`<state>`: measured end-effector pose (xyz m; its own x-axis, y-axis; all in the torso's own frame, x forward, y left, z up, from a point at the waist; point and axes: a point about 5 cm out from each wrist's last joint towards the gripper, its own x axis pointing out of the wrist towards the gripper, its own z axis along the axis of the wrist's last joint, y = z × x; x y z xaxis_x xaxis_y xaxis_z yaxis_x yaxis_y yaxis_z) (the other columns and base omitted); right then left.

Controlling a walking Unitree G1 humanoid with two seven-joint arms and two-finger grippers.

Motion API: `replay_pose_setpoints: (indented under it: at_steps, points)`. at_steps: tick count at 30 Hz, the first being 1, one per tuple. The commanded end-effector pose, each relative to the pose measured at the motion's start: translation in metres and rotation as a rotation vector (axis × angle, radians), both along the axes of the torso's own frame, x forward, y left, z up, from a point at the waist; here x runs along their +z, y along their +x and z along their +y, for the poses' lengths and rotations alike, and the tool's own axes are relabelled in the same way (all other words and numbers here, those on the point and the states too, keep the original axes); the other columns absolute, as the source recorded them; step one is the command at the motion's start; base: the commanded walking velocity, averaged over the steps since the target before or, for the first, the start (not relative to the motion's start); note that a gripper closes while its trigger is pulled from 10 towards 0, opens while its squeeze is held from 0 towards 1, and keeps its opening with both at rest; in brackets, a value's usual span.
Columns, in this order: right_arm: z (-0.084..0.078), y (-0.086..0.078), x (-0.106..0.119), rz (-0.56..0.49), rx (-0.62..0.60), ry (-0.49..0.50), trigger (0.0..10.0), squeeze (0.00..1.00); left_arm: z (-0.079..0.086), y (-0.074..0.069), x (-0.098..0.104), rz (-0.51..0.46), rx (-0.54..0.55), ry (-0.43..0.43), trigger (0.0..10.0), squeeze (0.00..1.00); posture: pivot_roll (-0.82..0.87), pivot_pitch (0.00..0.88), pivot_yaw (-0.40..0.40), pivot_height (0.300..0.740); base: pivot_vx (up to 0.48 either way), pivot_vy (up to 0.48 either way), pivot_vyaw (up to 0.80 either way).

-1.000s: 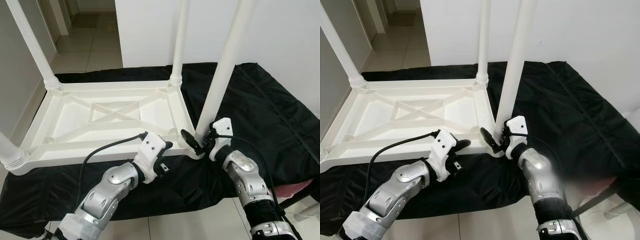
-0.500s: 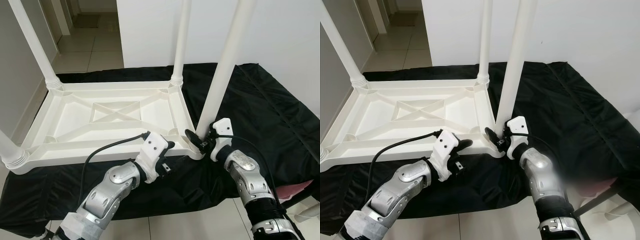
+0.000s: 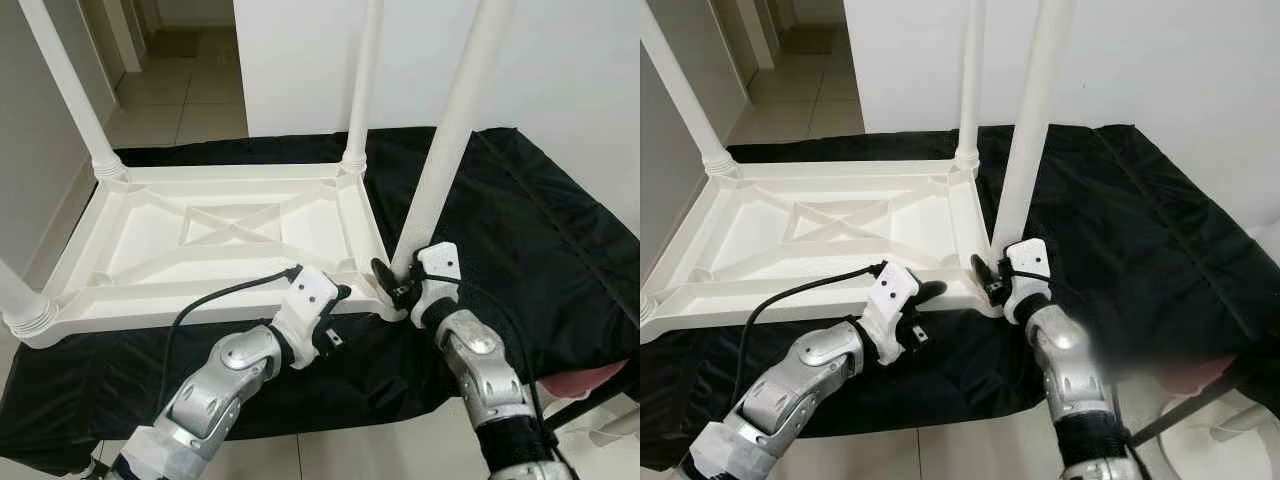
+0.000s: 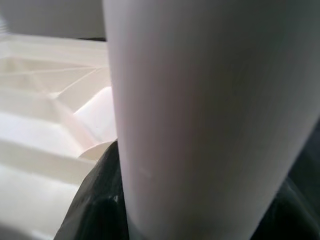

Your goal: Building children table

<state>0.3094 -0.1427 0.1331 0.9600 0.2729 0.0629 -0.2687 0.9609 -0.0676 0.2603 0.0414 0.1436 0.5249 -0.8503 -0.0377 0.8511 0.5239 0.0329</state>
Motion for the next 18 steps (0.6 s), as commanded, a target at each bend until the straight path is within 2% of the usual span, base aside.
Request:
replay_pose_setpoints:
  at_steps: [1,5,7,8,9,11,12,13,14,15,17,18]
  points:
    - [-0.003,-0.005,-0.018,0.093,-0.082,-0.002,10.0,0.0,-0.003,-0.006,-0.003,0.007,-0.1,0.016,10.0,0.0,-0.06,0.0,0.003,0.74,0.0,0.0,0.0]
    - [0.001,-0.008,-0.02,0.107,-0.139,0.01,10.0,0.0,-0.003,-0.006,-0.003,0.008,-0.1,0.017,10.0,0.0,-0.06,0.0,0.002,0.74,0.0,0.0,0.0]
    - [0.01,-0.013,-0.022,0.113,-0.224,0.038,10.0,0.0,-0.002,-0.005,-0.002,0.007,-0.097,0.017,10.0,0.0,-0.05,0.0,0.002,0.74,0.0,0.0,0.0]
    - [0.01,-0.013,-0.022,0.113,-0.224,0.038,10.0,0.0,-0.002,-0.005,-0.002,0.007,-0.097,0.017,10.0,0.0,-0.05,0.0,0.002,0.74,0.0,0.0,0.0]
    - [0.015,-0.015,-0.022,0.109,-0.302,0.057,10.0,0.0,-0.002,-0.005,-0.002,0.006,-0.097,0.017,10.0,0.0,-0.05,0.0,0.002,0.74,0.0,0.0,0.0]
    - [0.016,-0.015,-0.021,0.107,-0.326,0.065,10.0,0.0,-0.002,-0.005,-0.002,0.006,-0.097,0.017,10.0,0.0,-0.05,0.0,0.002,0.74,0.0,0.0,0.0]
    - [0.021,-0.016,-0.02,0.104,-0.353,0.106,10.0,0.0,-0.002,-0.005,-0.002,0.006,-0.097,0.017,10.0,0.0,-0.05,0.0,-0.003,0.74,0.0,0.0,0.0]
    - [0.021,-0.016,-0.02,0.104,-0.353,0.106,10.0,0.0,-0.002,-0.005,-0.002,0.006,-0.097,0.017,10.0,0.0,-0.05,0.0,-0.003,0.74,0.0,0.0,0.0]
    - [0.029,-0.019,-0.016,0.087,-0.345,0.134,10.0,0.0,-0.002,-0.005,-0.002,0.005,-0.097,0.018,10.0,0.0,-0.05,0.0,-0.003,0.74,0.0,0.0,0.0]
    - [0.029,-0.019,-0.016,0.087,-0.345,0.134,10.0,0.0,-0.002,-0.005,-0.002,0.005,-0.097,0.018,10.0,0.0,-0.05,0.0,-0.003,0.74,0.0,0.0,0.0]
    - [0.04,-0.022,-0.009,0.054,-0.301,0.158,10.0,0.0,-0.002,-0.005,-0.002,0.005,-0.095,0.017,10.0,0.0,-0.05,0.0,-0.003,0.74,0.0,0.0,0.0]
    - [0.039,-0.022,-0.008,0.052,-0.294,0.163,10.0,0.0,-0.002,-0.005,-0.002,0.004,-0.096,0.02,10.0,0.0,-0.05,0.0,-0.004,0.74,0.0,0.0,0.0]
